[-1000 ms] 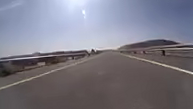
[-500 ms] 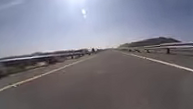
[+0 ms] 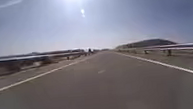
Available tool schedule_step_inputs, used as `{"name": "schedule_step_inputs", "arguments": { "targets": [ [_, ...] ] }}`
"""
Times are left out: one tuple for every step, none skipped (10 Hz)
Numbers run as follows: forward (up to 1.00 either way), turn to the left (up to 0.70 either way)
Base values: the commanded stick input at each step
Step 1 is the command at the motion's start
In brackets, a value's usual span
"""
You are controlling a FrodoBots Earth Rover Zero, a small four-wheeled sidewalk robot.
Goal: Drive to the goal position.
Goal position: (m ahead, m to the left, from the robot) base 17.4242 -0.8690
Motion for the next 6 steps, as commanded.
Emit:
{"name": "schedule_step_inputs", "arguments": {
  "targets": [
    [1.00,0.00],
    [1.00,0.00],
    [1.00,0.00],
    [1.00,0.00],
    [1.00,0.00],
    [1.00,0.00]
  ]
}}
